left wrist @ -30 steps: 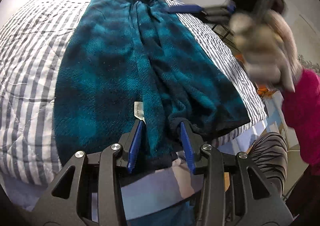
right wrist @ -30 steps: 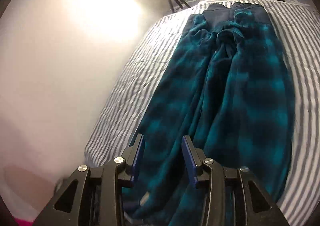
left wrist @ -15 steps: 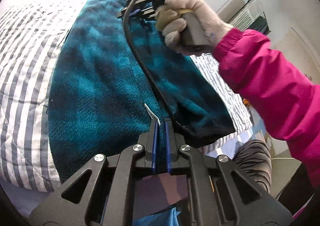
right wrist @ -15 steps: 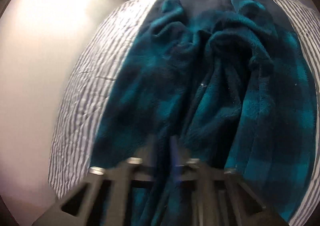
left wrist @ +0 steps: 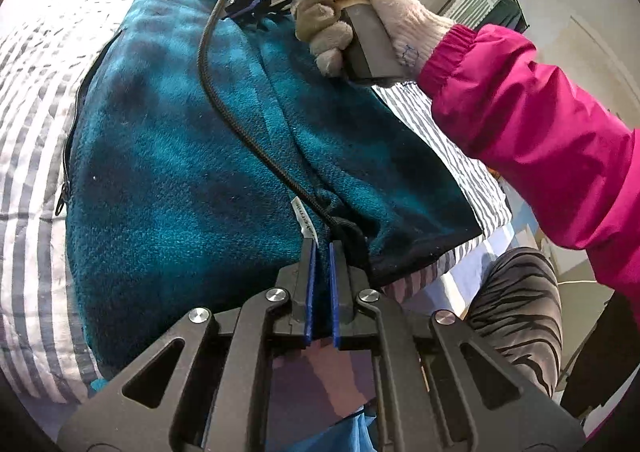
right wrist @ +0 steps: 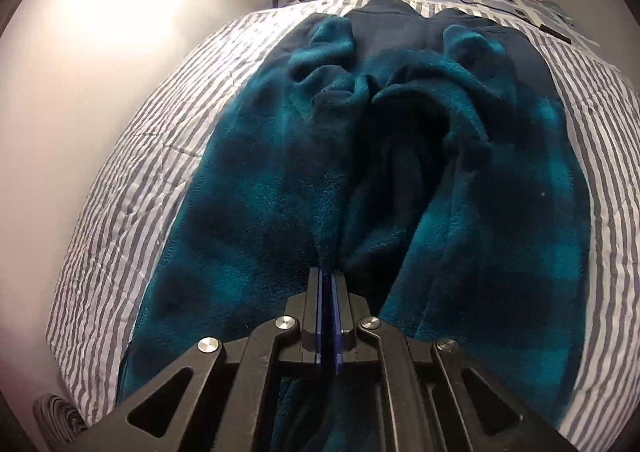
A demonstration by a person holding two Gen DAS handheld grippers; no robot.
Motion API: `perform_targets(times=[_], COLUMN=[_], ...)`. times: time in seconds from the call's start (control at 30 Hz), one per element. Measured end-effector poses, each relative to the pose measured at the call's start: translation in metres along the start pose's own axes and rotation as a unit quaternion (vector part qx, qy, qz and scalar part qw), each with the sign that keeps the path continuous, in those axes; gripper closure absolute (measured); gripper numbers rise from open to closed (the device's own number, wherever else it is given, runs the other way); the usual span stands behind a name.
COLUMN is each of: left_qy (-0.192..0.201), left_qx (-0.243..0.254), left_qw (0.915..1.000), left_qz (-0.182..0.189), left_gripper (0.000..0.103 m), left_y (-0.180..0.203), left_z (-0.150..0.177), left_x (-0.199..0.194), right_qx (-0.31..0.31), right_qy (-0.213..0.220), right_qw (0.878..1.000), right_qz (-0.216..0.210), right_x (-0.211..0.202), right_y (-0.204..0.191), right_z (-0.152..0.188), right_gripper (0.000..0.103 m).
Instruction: Fold large clothes
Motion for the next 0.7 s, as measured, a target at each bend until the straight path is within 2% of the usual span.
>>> perform_targets(times=[0.03,0.1,0.13,0.17,0.27,0.33,0.47,0.53,0.6,0.7], left_qy=[-0.001,-0.005,-0.005,-0.003,0.016,0.035,0.057,0.05,0.037,0.025], left_qx=[0.001,0.008,0.011,0.013,0.014,0.009,-0.032,-0.065,-0.1,-0.111], left_qw=[1.0,1.0,0.9999,0.9998,0.9996,0.9992,0.9979,0.9964,0.9941,0.9932], left_qz=[-0.002,0.003,0.007,0.012,0.019,0.016,-0.009,-0.023,-0.017,-0.026], left_gripper=[0.099,0.09,0.08,0.074,0.074,0.073,0.061,0.061,0.061,0.061], left_y=[0.001,0.003,0.004,0.003,-0.001,-0.01,-0.045,-0.065,-0.083,-0.09], left_z=[0.0,0.001,0.002,0.004,0.009,0.013,0.011,0.009,0.006,0.001], left_x=[-0.002,-0.013,-0.017,-0.029,-0.06,-0.087,-0.111,-0.107,-0.099,-0.082], right_qx=[0.005,0.008,0.004,0.002,0.007,0.012,0.006,0.01,0.008,-0.012], right_qy=[-0.001,0.009,0.022,0.034,0.064,0.08,0.091,0.089,0.08,0.072], right_qw=[1.0,1.0,1.0,0.999,0.997,0.995,0.994,0.994,0.995,0.995], right_qz=[-0.005,-0.014,-0.014,-0.018,-0.043,-0.055,-0.055,-0.056,-0.062,-0.063], right_x=[-0.004,-0.023,-0.038,-0.055,-0.102,-0.136,-0.182,-0.191,-0.188,-0.168], right_y=[0.001,-0.002,-0.004,-0.005,-0.009,-0.012,-0.02,-0.026,-0.035,-0.05], right_z=[-0.001,-0.001,0.0,0.003,0.021,0.046,0.107,0.14,0.175,0.208], right_gripper=[0.1,0.088,0.08,0.079,0.079,0.077,0.076,0.076,0.076,0.076])
Point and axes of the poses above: each gripper's, at about its wrist camera, not at the fingertips, and x roughly the way its jaws point, y to its right, z to its underside, the point moved 2 cm from there along x, roughly the way its jaws point, and after that the axes turned 13 degrees about -z, right-handed, at the moved point
